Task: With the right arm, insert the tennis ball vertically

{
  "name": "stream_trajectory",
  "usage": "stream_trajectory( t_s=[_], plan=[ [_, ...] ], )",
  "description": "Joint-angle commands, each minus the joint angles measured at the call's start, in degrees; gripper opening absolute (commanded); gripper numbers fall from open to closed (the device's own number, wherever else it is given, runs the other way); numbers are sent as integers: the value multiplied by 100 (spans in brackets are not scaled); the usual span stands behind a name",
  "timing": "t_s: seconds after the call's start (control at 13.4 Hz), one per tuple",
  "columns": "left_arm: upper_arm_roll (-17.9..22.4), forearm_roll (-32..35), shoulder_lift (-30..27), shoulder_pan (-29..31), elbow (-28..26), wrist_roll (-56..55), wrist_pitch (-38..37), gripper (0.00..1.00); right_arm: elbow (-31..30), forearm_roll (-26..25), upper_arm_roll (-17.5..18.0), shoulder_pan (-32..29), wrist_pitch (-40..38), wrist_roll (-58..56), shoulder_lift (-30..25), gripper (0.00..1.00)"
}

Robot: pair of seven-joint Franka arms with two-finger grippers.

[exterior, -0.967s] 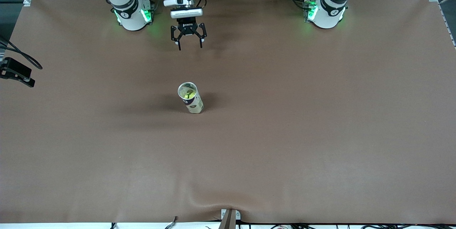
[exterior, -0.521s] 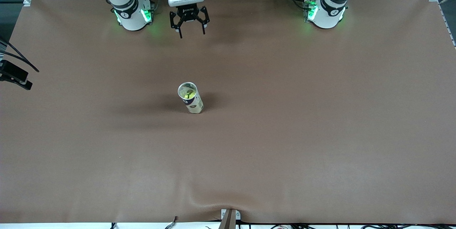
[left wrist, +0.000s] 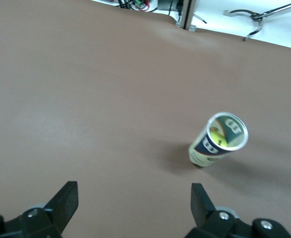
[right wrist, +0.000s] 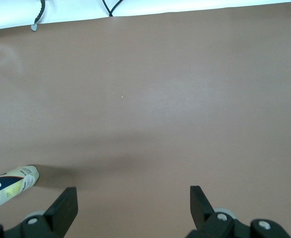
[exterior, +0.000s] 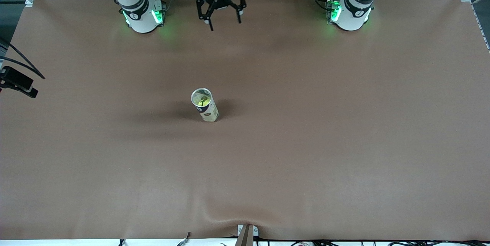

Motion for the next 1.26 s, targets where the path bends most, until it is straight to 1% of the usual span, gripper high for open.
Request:
stream_trajectory(
  t_s=[0.0, 0.52, 0.74, 0.89, 1.19],
  plan=[
    [-53, -306, -641, 375, -204, 595, -261, 100, 19, 103, 32, -59, -3, 49, -36, 100],
    [-53, -1018, -1477, 1535, -248, 2343, -674, 100, 28, 94, 32, -68, 5, 58, -36, 100],
    [-53, -1124, -1837, 1939, -239, 3108, -832, 100, 28, 102, 32, -68, 6, 67, -36, 100],
    [-53, -1343, -1935, 2334, -213, 3740, -1042, 100, 28, 102, 32, -59, 6, 67, -36, 100],
    [-44, -1397, -2093, 3011, -213, 4882, -1359, 100, 28, 102, 32, -68, 14, 67, -36, 100]
  ],
)
